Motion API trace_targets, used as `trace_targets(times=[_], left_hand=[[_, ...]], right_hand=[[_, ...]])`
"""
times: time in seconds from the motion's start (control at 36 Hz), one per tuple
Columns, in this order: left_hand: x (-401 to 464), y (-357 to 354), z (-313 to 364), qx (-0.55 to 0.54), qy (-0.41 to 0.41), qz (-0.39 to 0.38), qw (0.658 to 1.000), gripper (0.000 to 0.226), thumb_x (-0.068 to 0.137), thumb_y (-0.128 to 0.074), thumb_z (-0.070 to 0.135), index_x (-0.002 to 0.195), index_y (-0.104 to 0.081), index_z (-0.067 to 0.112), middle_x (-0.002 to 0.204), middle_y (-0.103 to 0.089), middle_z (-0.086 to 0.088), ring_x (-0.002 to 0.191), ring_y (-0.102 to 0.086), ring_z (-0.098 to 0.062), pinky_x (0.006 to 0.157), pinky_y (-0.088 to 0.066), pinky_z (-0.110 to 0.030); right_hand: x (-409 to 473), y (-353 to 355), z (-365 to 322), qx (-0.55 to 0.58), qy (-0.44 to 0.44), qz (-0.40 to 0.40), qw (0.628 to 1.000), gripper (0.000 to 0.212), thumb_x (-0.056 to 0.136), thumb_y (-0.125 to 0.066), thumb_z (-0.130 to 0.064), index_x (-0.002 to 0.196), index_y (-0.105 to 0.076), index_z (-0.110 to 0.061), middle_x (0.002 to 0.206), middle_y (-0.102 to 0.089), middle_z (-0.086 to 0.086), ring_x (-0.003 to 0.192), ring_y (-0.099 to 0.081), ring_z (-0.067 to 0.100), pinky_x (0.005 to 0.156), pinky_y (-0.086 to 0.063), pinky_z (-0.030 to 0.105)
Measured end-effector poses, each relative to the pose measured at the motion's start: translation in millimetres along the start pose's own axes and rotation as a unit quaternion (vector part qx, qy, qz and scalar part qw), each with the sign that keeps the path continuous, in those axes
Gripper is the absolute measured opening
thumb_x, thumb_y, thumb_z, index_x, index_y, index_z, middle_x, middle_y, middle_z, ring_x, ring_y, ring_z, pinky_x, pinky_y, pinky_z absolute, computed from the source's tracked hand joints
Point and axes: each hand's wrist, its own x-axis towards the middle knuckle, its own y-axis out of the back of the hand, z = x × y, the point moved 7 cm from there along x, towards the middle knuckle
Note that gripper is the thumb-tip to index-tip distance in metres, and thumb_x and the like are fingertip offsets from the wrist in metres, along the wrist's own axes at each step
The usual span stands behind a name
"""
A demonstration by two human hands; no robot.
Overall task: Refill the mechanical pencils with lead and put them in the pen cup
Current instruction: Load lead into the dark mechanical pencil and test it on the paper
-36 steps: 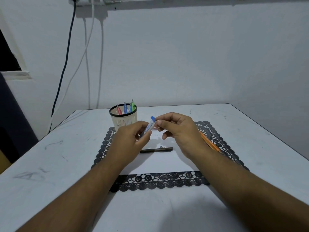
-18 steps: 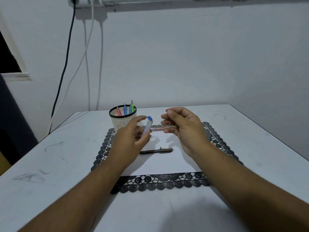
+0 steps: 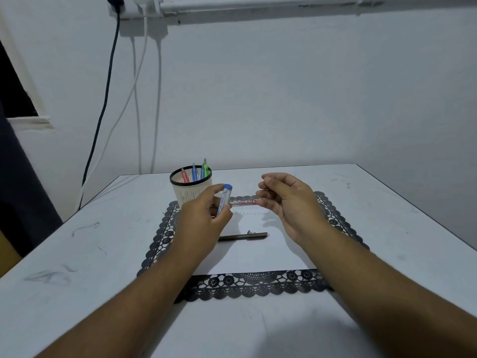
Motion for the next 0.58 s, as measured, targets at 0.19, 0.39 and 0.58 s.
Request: trace_targets(times=[0.19, 0.39, 0.58], left_hand=[[6.8, -7.8, 3.6, 0.05, -0.015, -0.021, 0.998, 0.036, 0.095, -0.069, 0.019, 0.129, -0.065, 0.032, 0.084, -0.074, 0.009, 0.078, -0.073, -0.012, 0.075, -0.059, -0.042], [43.3, -48.1, 10.5, 0.275, -0.106, -0.127, 0.947, 0.019, 0.097, -0.057, 0.016, 0.113, -0.066, 0.015, 0.099, -0.055, -0.002, 0.08, -0.056, -0.022, 0.073, -0.05, -0.041], [79.8, -95.5, -10.6, 0.39, -0.076, -0.219, 0.891, 0.02, 0.098, -0.054, 0.015, 0.112, -0.068, 0.011, 0.108, -0.05, -0.003, 0.09, -0.057, -0.024, 0.076, -0.048, -0.036]], right_hand=[[1.6, 5.8, -5.6, -0.001, 0.005, 0.014, 1.0, 0.006, 0.097, -0.067, -0.003, 0.099, -0.072, -0.001, 0.083, -0.07, 0.01, 0.071, -0.069, 0.02, 0.064, -0.061, 0.029], [9.5, 21.5, -14.2, -0.023, 0.016, 0.052, 0.998, 0.007, 0.097, -0.066, -0.002, 0.097, -0.073, -0.003, 0.086, -0.067, 0.008, 0.07, -0.067, 0.018, 0.068, -0.063, 0.031], [16.9, 36.2, -15.6, -0.039, 0.022, 0.074, 0.996, 0.007, 0.096, -0.067, -0.002, 0.099, -0.074, -0.003, 0.084, -0.065, 0.01, 0.07, -0.066, 0.017, 0.066, -0.062, 0.029]])
